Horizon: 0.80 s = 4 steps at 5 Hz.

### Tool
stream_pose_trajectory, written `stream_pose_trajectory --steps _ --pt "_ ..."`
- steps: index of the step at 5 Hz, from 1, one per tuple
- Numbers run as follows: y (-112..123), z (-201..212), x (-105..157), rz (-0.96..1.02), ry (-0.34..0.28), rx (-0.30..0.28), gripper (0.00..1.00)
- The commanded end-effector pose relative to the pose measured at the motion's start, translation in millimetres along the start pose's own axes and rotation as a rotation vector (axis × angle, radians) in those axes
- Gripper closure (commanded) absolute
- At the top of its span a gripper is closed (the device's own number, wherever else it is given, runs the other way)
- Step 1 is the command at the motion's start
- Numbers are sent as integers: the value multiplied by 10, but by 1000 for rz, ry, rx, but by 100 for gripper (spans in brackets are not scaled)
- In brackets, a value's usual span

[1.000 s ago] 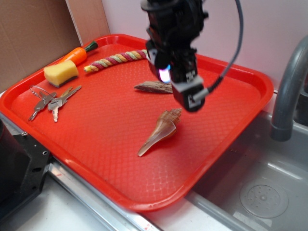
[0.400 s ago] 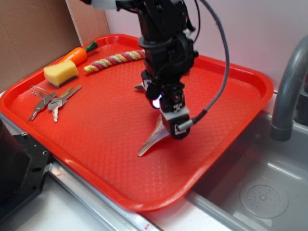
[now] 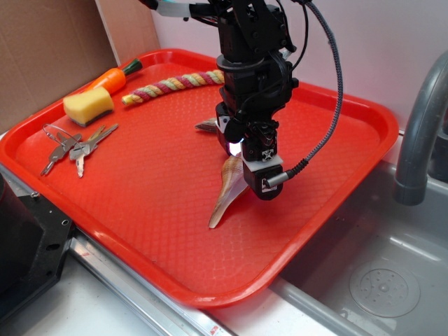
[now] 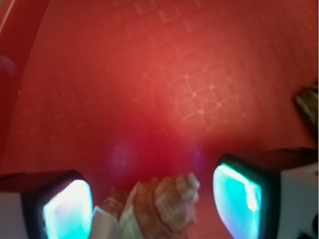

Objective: Grab the shell.

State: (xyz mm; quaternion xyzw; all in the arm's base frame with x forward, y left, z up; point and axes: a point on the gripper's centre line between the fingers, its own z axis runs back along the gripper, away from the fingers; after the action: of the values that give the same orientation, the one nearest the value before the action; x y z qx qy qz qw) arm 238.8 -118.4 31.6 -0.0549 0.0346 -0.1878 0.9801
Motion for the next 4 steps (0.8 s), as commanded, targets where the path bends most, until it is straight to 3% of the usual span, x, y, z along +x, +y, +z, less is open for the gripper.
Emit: stream_pose_trajectory --steps 1,2,3,4 --pt "-205 28 92 10 -5 -46 100" --pt "-458 -82 -69 44 45 -78 100" --pt "-644 -57 -198 43 40 -71 100" --pt "-475 393 36 35 -44 -4 100"
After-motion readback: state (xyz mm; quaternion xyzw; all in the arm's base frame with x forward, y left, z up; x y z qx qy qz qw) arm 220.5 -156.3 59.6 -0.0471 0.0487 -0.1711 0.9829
